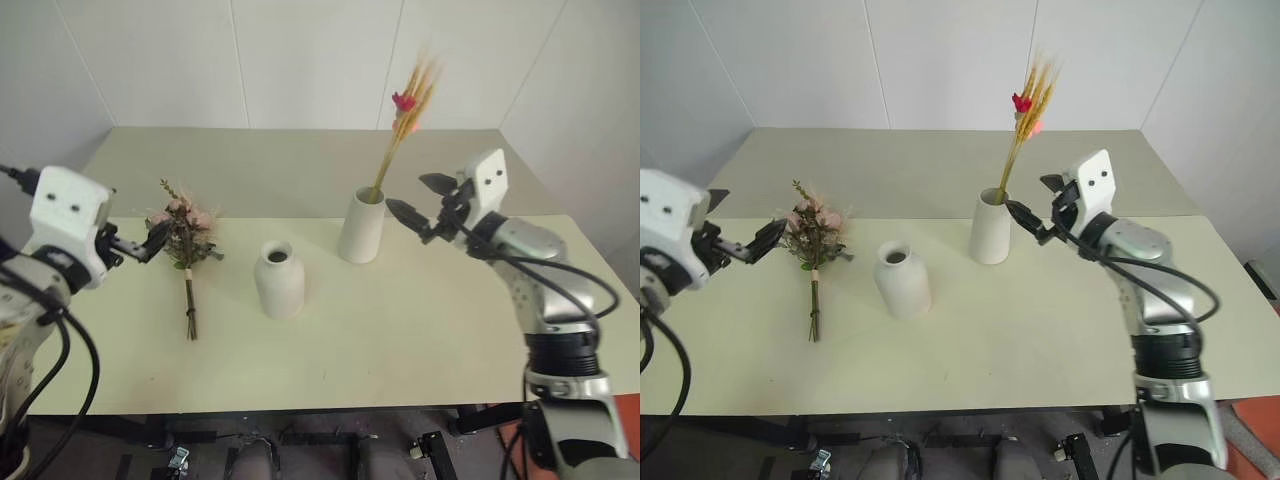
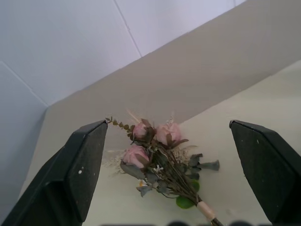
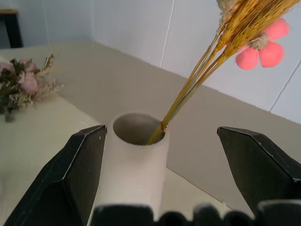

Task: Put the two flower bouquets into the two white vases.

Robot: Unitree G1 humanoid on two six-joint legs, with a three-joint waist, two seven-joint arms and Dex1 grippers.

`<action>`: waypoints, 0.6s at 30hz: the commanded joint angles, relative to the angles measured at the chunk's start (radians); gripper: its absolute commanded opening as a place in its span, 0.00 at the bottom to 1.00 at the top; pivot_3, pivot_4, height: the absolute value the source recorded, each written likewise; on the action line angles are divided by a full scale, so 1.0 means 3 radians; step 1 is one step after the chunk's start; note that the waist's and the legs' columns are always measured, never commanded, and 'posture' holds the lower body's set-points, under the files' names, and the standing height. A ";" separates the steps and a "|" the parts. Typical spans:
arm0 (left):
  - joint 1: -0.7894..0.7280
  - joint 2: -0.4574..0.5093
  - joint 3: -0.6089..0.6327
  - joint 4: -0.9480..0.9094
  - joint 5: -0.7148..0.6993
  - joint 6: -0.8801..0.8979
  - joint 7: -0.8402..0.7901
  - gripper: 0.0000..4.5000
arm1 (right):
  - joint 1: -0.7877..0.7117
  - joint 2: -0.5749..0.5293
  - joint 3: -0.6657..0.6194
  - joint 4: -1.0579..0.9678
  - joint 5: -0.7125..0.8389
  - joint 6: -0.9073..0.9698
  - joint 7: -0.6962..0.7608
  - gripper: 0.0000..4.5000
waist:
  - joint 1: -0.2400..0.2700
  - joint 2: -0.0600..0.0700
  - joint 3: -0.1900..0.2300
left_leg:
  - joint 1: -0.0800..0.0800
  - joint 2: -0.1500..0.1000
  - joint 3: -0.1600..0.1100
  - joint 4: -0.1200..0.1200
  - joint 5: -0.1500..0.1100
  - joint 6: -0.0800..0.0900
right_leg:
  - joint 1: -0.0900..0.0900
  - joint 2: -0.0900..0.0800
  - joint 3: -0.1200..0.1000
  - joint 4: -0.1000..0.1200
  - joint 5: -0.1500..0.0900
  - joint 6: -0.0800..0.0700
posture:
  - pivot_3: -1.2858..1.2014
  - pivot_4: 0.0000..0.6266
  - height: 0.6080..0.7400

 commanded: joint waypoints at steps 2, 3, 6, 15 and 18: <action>-0.0846 -0.0199 -0.0238 0.0593 0.0119 0.1273 0.0505 1.00 | -0.0128 -0.0470 -0.0113 -0.0169 0.0238 0.0300 0.0534 0.99 | 0.0013 -0.0003 0.0002 | 0.0001 -0.0002 -0.0005 0.0000 0.0000 0.0000 | 0.0001 0.0002 0.0000 0.0002 -0.0001 0.0001 | 0.52 0.24 1.00; -0.1028 -0.0243 -0.0329 0.0780 0.0211 0.1505 0.0597 1.00 | -0.0105 -0.0565 -0.0155 -0.0188 0.0291 0.0312 0.0635 0.99 | 0.0016 -0.0004 0.0002 | 0.0002 -0.0002 -0.0010 0.0001 0.0000 0.0000 | 0.0003 0.0005 -0.0001 0.0001 -0.0002 0.0005 | 0.52 0.24 1.00; -0.1372 -0.0411 -0.0408 0.1148 0.0345 0.1907 0.0736 1.00 | -0.0002 -0.0813 -0.0212 -0.0197 0.0308 0.0239 0.0864 0.99 | 0.0012 -0.0006 0.0002 | 0.0002 -0.0006 -0.0014 0.0001 0.0000 0.0000 | 0.0006 0.0004 0.0000 -0.0003 -0.0005 0.0010 | 0.52 0.24 1.00; -0.1614 -0.0733 -0.0608 0.1947 0.0269 0.2002 0.0721 1.00 | 0.0013 -0.0956 -0.0300 -0.0122 0.0260 0.0287 0.0834 0.99 | 0.0016 -0.0013 0.0007 | -0.0001 -0.0008 -0.0015 0.0002 0.0000 0.0000 | 0.0002 0.0001 0.0000 0.0000 -0.0002 0.0004 | 0.52 0.24 1.00; -0.1670 -0.0825 -0.0634 0.2183 0.0372 0.2002 0.0739 1.00 | 0.0055 -0.1032 -0.0359 -0.0174 0.0319 0.0320 0.0915 0.99 | 0.0017 -0.0015 0.0007 | -0.0002 -0.0010 -0.0015 0.0003 0.0001 -0.0002 | 0.0002 -0.0001 0.0000 0.0000 -0.0001 0.0005 | 0.52 0.24 1.00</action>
